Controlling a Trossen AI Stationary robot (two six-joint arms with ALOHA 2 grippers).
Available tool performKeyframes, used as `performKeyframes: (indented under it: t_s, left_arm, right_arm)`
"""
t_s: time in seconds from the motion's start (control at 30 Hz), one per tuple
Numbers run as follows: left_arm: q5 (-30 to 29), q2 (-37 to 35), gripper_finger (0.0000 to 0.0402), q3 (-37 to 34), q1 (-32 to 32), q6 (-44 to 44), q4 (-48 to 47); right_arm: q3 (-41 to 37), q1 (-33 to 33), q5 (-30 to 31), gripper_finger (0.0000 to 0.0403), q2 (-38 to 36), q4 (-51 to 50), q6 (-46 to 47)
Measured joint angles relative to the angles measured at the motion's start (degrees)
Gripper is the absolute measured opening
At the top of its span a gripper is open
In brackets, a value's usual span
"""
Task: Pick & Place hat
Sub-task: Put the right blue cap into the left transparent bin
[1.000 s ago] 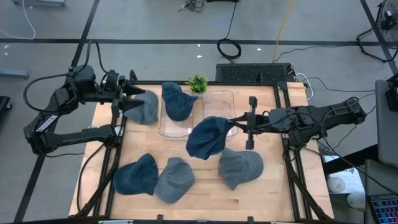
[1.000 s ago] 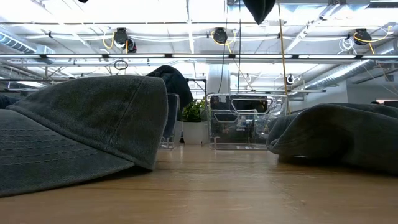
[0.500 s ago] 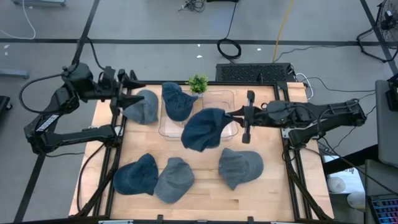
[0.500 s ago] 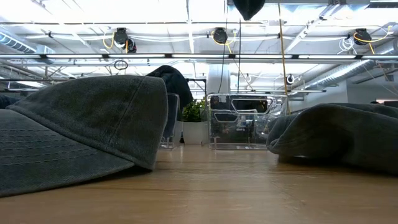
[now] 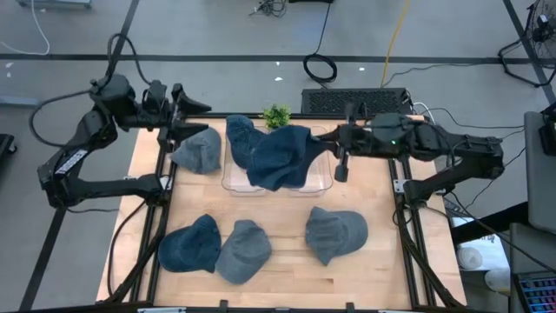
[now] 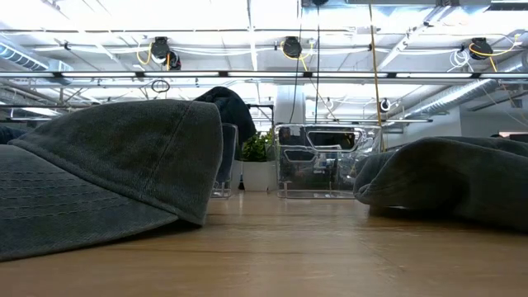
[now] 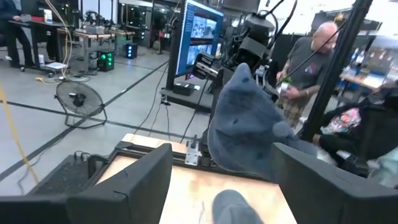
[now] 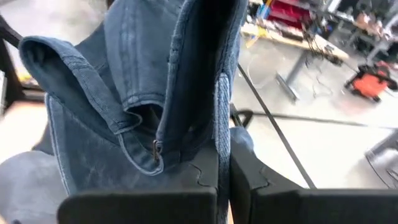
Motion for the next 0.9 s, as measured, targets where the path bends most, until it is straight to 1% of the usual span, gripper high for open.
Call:
performKeyframes:
  t_s: [0.13,0.2,0.37,0.47,0.63,0.8,0.9]
  left_arm:
    - [0.06,4.03,0.0298,6.93,0.00,3.96,-5.46]
    - [0.02,5.86,0.0307,10.04,0.00,5.52,-7.53]
    - [1.95,9.78,0.0333,16.66,-0.02,7.50,-10.64]
    - [1.99,11.75,0.0343,19.57,0.00,8.79,-14.27]
    - [1.88,14.33,0.0345,21.05,-1.80,8.52,-17.50]
    - [1.94,16.30,0.0330,21.05,-4.55,4.74,-17.79]
    - [1.94,17.08,0.0319,21.05,-5.67,4.47,-18.29]
  right_arm:
    - [5.48,-2.15,0.05,0.0000,3.74,-5.84,0.34]
    - [8.01,-2.88,-1.07,0.0000,5.44,-8.02,-0.30]
    - [13.02,-4.24,-4.25,0.0000,9.21,-9.65,-1.77]
    - [15.43,-4.54,-4.76,0.0000,11.01,-9.86,-2.96]
    - [17.12,-5.17,-4.31,0.0000,12.85,-9.30,-4.71]
    - [17.09,-5.79,-4.16,0.0000,14.16,-9.67,-4.76]
    - [17.09,-6.09,-4.18,0.0000,14.16,-9.67,-5.93]
